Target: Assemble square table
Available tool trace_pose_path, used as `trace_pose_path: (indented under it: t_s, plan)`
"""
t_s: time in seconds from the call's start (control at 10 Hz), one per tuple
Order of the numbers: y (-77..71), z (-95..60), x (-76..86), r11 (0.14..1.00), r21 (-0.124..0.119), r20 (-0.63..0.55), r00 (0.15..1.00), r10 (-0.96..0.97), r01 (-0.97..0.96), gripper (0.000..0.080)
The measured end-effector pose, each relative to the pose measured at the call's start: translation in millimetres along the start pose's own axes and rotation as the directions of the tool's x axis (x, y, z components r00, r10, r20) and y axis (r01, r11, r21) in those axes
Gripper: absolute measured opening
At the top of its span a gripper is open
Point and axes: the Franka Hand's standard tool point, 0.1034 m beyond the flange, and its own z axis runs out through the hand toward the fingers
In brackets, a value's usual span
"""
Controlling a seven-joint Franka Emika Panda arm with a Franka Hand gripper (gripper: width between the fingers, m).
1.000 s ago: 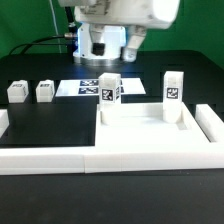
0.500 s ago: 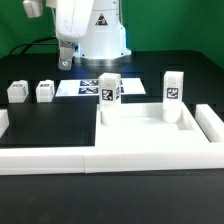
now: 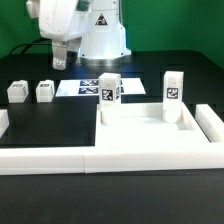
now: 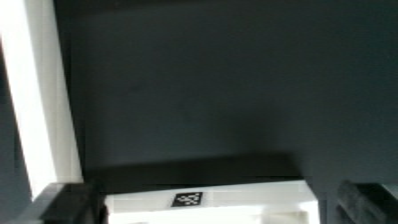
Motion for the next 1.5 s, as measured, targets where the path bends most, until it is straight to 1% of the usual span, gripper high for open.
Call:
trace_pose_path:
  t_s: [0.1, 0.2, 0.3, 0.4, 0.5, 0.7, 0.9, 1.0, 1.1, 1.2, 1.3, 1.4, 1.5]
  plan:
    - [-18.3, 11.6, -16.5, 0.993, 0.021, -0.006, 0.993, 0.114, -0.114, 0.0649]
    - [-34.9, 21.7, -31.4, 0.976, 0.052, 0.0, 0.977, 0.213, -0.212, 0.0649]
    - [-50.5, 30.3, -45.0, 0.928, 0.066, 0.005, 0.93, 0.367, -0.366, 0.0649]
    - [-62.8, 34.9, -57.3, 0.865, 0.136, 0.044, 0.875, 0.482, -0.483, 0.0649]
    - [-57.6, 33.4, -53.1, 0.838, 0.126, 0.038, 0.847, 0.53, -0.53, 0.0649]
    - [-58.4, 33.9, -49.4, 0.782, 0.129, 0.044, 0.792, 0.609, -0.609, 0.0649]
    - [-58.5, 33.8, -47.6, 0.762, 0.132, 0.045, 0.771, 0.635, -0.635, 0.0649]
    - [-62.1, 35.7, -50.5, 0.747, 0.134, 0.05, 0.757, 0.652, -0.652, 0.0649]
    - [-74.8, 41.1, -59.8, 0.701, 0.143, 0.077, 0.714, 0.696, -0.699, 0.0649]
    - [-87.0, 45.1, -66.7, 0.63, 0.162, 0.116, 0.649, 0.752, -0.76, 0.0649]
    - [-96.1, 48.1, -71.0, 0.569, 0.184, 0.151, 0.595, 0.789, -0.801, 0.0649]
    - [-100.3, 50.0, -73.5, 0.528, 0.208, 0.173, 0.562, 0.809, -0.824, 0.0649]
    - [-97.6, 48.7, -67.1, 0.543, 0.209, 0.175, 0.577, 0.797, -0.813, 0.0649]
